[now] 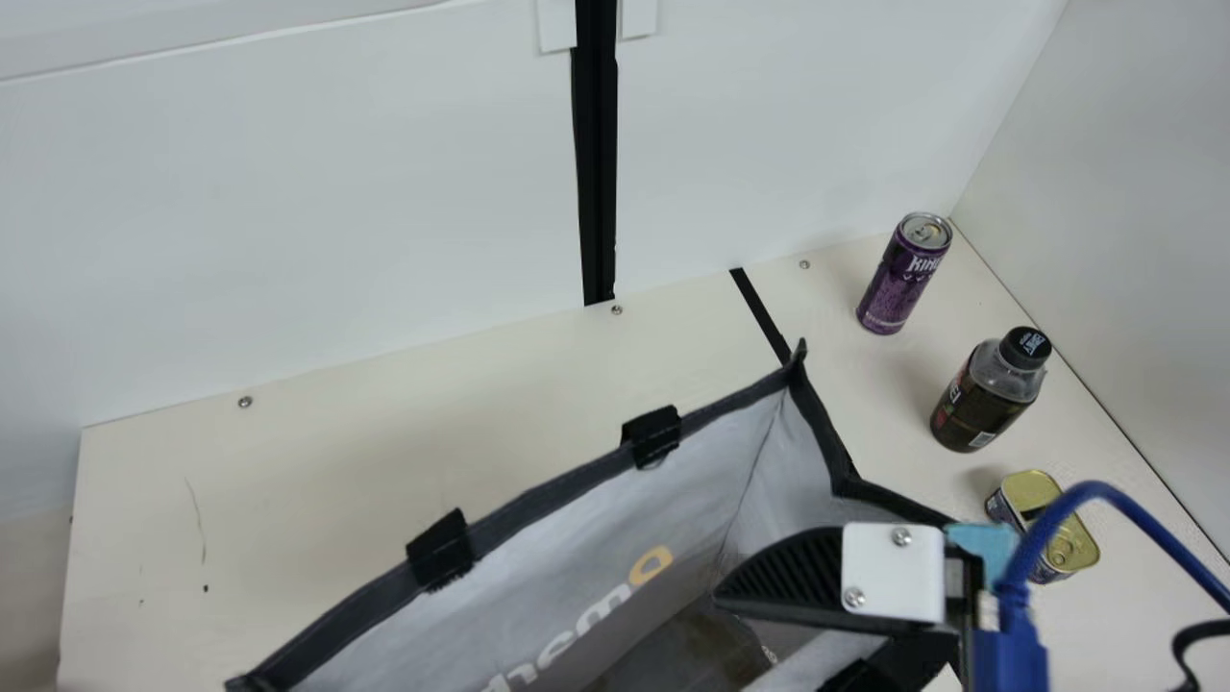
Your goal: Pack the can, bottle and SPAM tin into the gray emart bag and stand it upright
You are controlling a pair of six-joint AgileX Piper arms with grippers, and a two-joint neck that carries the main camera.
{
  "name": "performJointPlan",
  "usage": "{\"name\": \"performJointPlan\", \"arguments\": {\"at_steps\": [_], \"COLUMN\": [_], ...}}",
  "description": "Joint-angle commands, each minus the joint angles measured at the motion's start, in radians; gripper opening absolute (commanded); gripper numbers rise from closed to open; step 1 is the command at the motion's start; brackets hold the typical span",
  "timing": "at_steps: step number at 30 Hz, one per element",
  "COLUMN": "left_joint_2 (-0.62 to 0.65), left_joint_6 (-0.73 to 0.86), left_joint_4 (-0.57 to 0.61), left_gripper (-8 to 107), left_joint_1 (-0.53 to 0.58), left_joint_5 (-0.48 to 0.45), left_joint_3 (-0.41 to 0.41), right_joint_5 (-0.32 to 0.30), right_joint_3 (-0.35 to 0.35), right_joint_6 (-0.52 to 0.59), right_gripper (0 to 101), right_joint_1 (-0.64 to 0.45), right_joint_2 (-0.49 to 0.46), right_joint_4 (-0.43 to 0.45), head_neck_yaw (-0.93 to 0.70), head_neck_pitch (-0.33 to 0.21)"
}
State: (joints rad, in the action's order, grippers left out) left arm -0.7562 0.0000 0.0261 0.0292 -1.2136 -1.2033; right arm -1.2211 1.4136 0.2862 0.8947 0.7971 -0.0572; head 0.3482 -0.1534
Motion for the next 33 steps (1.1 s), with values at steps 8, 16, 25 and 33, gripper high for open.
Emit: {"name": "performJointPlan", "arguments": {"at_steps": [8,16,25,33], "left_joint_2": [0.0,0.0,0.0,0.0], "left_joint_6": [0.0,0.0,0.0,0.0], "left_joint_4": [0.0,0.0,0.0,0.0], "left_gripper": [90,90,90,90], "left_joint_1": [0.0,0.0,0.0,0.0], "left_joint_5": [0.0,0.0,0.0,0.0], "left_joint_3": [0.0,0.0,0.0,0.0], "right_joint_5": [0.001,0.001,0.001,0.001], "right_joint_3": [0.058,0.135,0.217,0.261], "right_joint_6": [-0.074,-0.099,-0.118,-0.119], "right_gripper": [95,95,95,95], "right_joint_1": [0.087,0.079,0.005,-0.088], "right_joint_2": [-0.026,-0.029,-0.002,0.034], "right_joint_4": [0.019,0.044,0.089,0.126], "head_neck_yaw": [0.001,0.001,0.001,0.001], "head_neck_pitch": [-0.021,-0.021,-0.021,-0.021]}}
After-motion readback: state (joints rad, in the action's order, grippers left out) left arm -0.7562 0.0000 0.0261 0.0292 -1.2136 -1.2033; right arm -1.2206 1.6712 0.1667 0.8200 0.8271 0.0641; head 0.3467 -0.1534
